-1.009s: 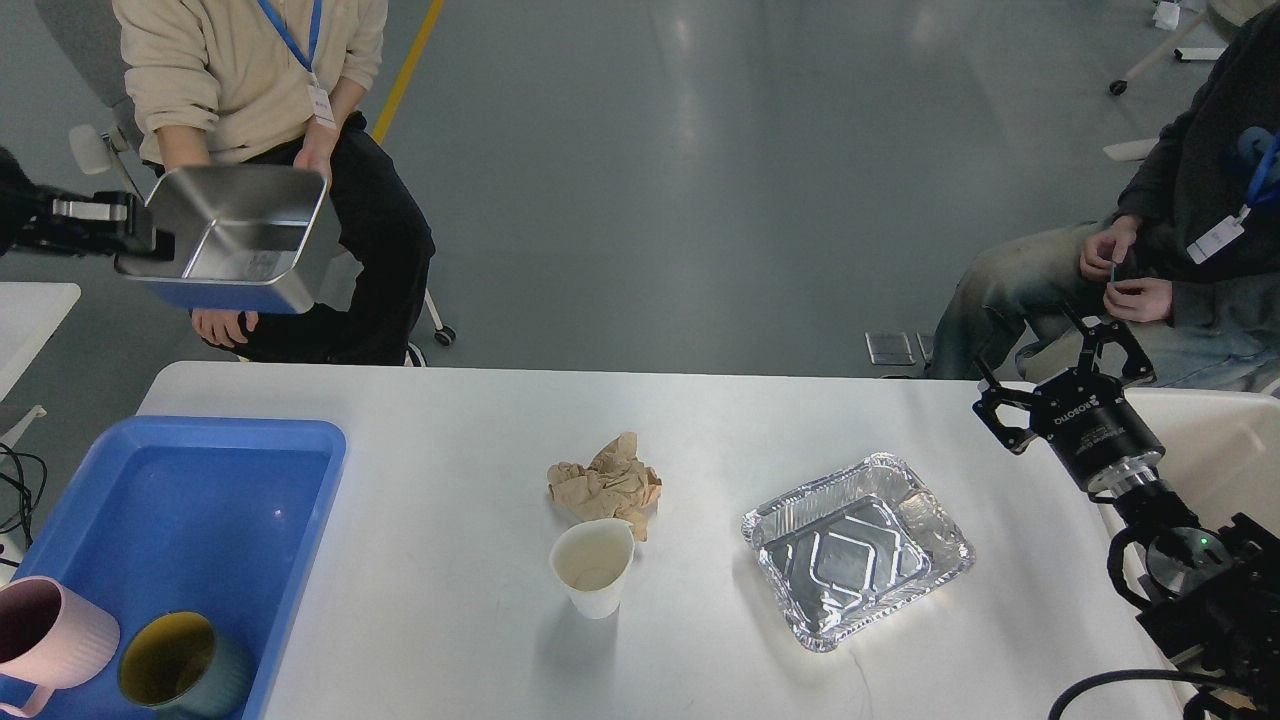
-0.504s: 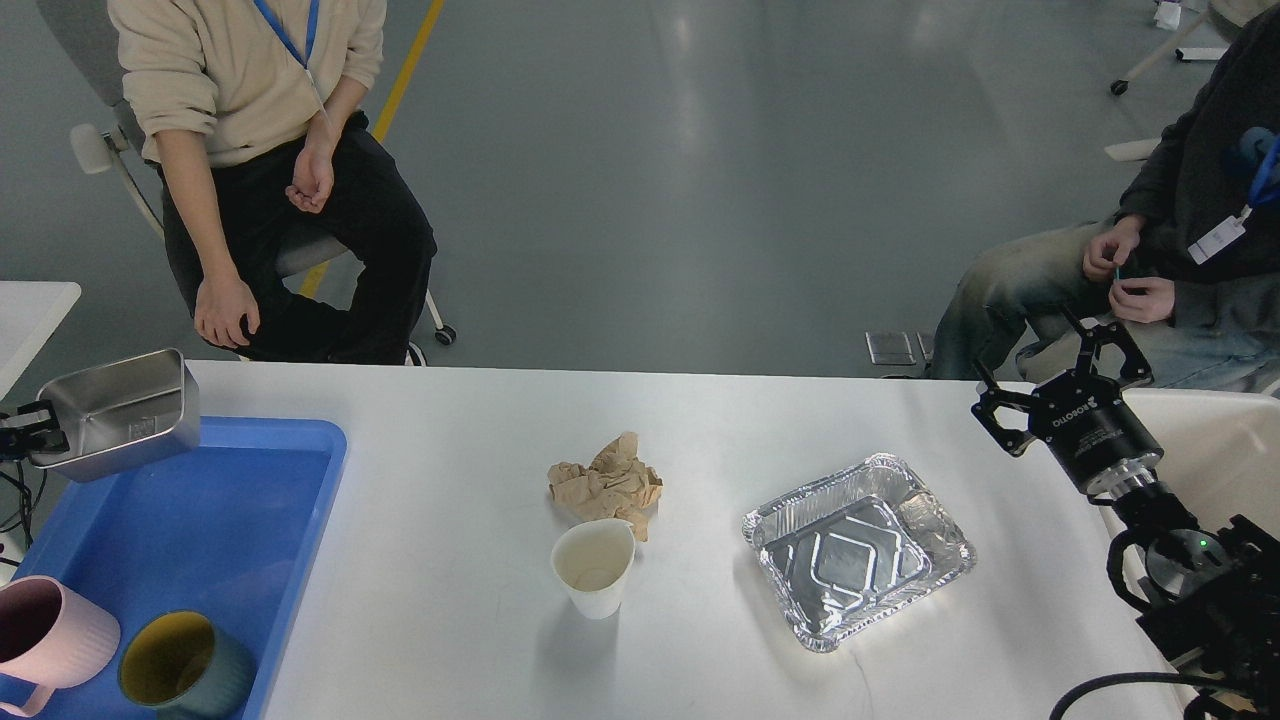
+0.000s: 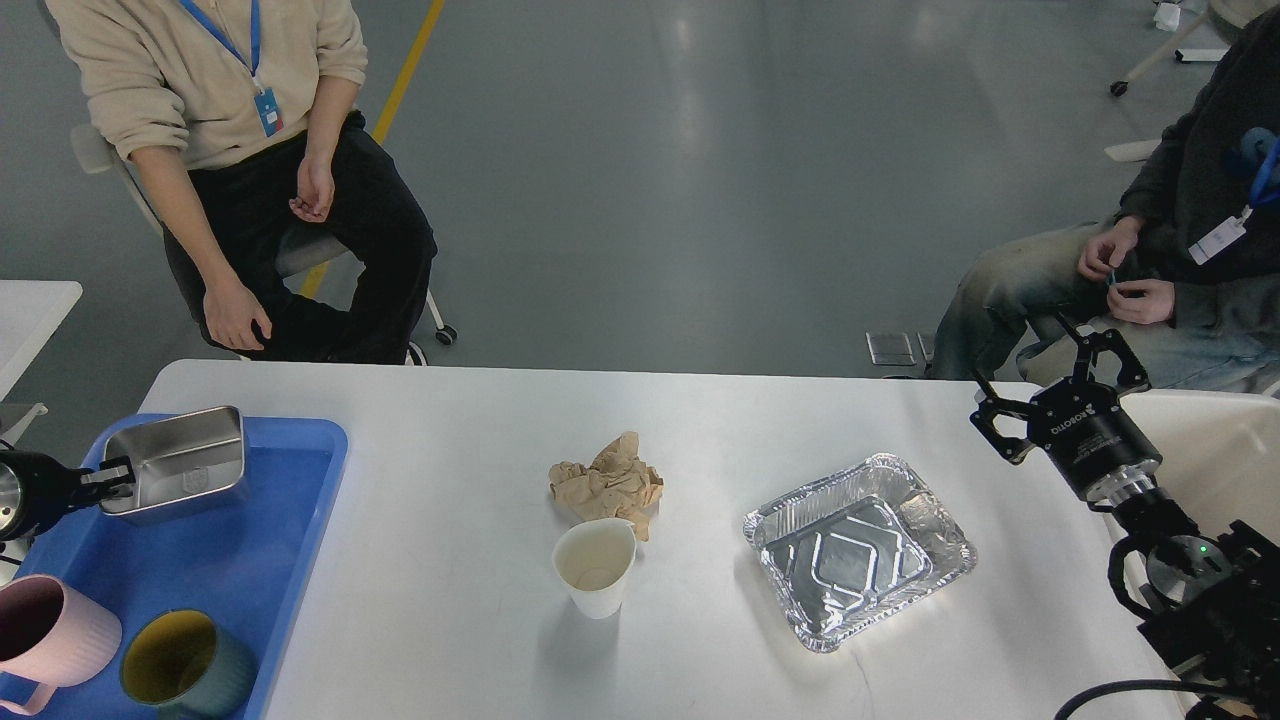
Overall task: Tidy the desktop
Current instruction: 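Lift the steel box and set it down in the blue tray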
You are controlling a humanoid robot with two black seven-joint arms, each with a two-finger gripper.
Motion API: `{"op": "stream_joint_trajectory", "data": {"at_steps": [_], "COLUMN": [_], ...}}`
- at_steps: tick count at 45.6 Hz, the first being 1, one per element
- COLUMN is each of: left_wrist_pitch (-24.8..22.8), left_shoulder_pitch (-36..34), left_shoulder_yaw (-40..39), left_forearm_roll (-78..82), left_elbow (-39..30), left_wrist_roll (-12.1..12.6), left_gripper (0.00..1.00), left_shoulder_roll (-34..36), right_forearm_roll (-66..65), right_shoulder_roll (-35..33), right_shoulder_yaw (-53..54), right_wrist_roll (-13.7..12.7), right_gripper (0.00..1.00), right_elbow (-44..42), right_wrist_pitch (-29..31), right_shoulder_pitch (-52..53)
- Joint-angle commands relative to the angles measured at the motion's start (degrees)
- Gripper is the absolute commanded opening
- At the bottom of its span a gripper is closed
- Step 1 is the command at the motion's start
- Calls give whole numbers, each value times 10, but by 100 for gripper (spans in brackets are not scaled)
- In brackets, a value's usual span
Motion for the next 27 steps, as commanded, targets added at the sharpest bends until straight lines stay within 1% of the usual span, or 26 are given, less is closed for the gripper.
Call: {"op": "stream_joint_trajectory", "data": {"at_steps": [1, 8, 17, 19, 21, 24, 27], "left_wrist_pitch": [9, 27, 30, 31, 30, 24, 13], "left_shoulder_pitch": [7, 24, 27, 27, 26, 21, 16], "left_shoulder_yaw": [4, 4, 4, 4, 4, 4, 1], "left_forearm_roll": [-9, -11, -11, -11, -13, -30, -56], "left_elbow": [13, 25, 25, 25, 25, 25, 25], "left_wrist_roll": [1, 0, -4, -6, -8, -17, -36], "left_gripper": [7, 9, 12, 18, 27, 44, 61], "left_shoulder_roll": [-14, -20, -21, -20, -20, -12, -12], "right_forearm_roll": [0, 0, 0, 0, 0, 0, 0], "right_shoulder_roll": [0, 0, 0, 0, 0, 0, 0], "right_shoulder_yaw": [0, 0, 0, 0, 0, 0, 0], "right_wrist_roll": [0, 0, 0, 0, 0, 0, 0], "right_gripper": [100, 100, 100, 100, 100, 100, 100], "right_elbow": [0, 0, 0, 0, 0, 0, 0], "right_wrist_pitch": [0, 1, 0, 1, 1, 0, 0], "right_shoulder_pitch": [-1, -1, -1, -1, -1, 0, 2]}}
